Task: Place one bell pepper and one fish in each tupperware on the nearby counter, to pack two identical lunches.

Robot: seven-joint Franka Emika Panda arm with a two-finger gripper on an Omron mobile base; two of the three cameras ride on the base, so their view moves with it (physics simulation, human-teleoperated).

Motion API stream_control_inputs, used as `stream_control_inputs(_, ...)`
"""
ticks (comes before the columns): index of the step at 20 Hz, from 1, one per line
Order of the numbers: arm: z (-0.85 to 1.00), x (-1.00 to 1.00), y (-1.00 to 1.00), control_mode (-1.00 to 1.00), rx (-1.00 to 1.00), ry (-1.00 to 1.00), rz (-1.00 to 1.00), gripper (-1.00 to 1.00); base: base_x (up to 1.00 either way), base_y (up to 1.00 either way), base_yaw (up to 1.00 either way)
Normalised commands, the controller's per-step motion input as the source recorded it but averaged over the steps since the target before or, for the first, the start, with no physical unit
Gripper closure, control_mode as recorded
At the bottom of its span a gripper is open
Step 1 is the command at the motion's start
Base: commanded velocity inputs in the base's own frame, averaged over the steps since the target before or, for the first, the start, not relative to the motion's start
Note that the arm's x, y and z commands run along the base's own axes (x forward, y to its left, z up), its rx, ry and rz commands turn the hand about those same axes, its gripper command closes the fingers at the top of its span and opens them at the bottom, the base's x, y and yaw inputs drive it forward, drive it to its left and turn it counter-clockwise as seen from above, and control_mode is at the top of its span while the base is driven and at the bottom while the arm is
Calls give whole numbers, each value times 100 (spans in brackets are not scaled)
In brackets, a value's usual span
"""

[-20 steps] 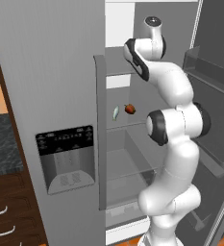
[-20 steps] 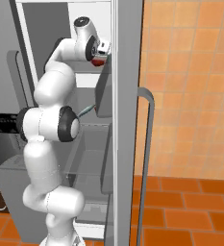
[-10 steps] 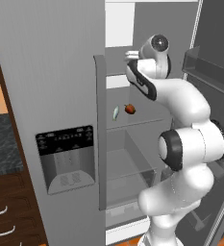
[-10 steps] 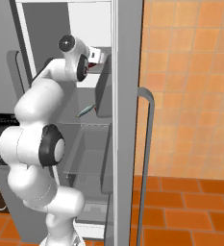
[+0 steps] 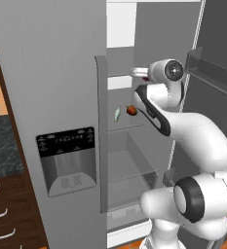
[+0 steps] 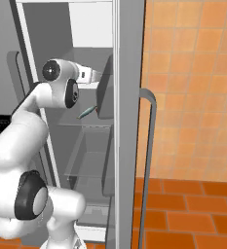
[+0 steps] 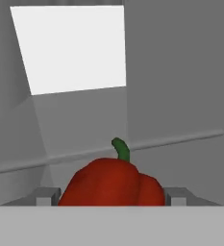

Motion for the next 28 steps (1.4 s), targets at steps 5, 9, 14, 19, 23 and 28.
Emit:
stream_control_inputs(5,6,-100,6,-100,0,17,5,100,0,0,0)
stream_control_inputs(9,-21,-100,4,-100,0,23,1,100,0,0,0)
stream_control_inputs(14,-37,-100,17,-100,-5,28,0,100,0,0,0)
stream_control_inputs(19,-27,-92,1,-100,0,28,1,100,0,0,0)
stream_control_inputs(23,-6,-84,0,-100,0,33,0,100,0,0,0)
stream_control_inputs(28,-25,-43,0,-100,0,25,0,100,0,0,0)
